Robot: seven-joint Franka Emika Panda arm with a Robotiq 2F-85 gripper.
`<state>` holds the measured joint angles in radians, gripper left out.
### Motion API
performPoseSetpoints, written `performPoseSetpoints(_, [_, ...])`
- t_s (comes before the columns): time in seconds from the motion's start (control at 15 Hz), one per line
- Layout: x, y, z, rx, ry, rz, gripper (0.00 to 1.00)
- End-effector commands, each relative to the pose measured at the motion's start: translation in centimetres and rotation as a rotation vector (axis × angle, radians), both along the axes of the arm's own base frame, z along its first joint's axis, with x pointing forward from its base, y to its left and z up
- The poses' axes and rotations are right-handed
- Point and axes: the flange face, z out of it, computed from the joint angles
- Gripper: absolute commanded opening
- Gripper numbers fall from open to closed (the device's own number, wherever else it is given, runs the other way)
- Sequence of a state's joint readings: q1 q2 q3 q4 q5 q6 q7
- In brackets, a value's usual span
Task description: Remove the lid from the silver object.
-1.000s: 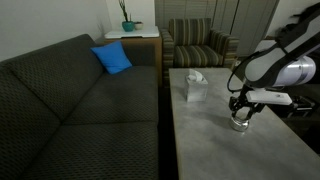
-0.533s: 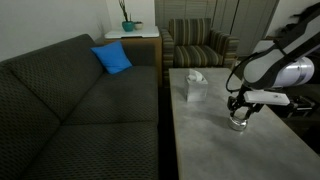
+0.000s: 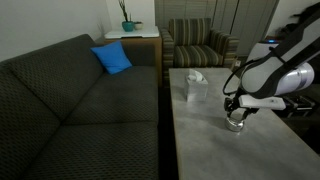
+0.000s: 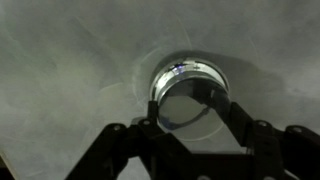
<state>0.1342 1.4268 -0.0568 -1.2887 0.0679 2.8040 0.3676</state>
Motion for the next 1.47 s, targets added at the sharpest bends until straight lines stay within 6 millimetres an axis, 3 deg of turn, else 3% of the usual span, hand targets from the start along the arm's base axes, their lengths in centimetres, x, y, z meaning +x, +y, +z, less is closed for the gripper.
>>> performPoseSetpoints(0.0, [-3.2, 0.6, -1.3, -0.041, 0.011, -0.023, 0.44])
performPoseSetpoints(0.8, [-5.4, -1.0, 0.6, -0.096, -0.093, -0.073, 0.44])
performPoseSetpoints(1.4, [-5.4, -2.3, 2.0, -0.018, -0.184, 0.048, 0.44])
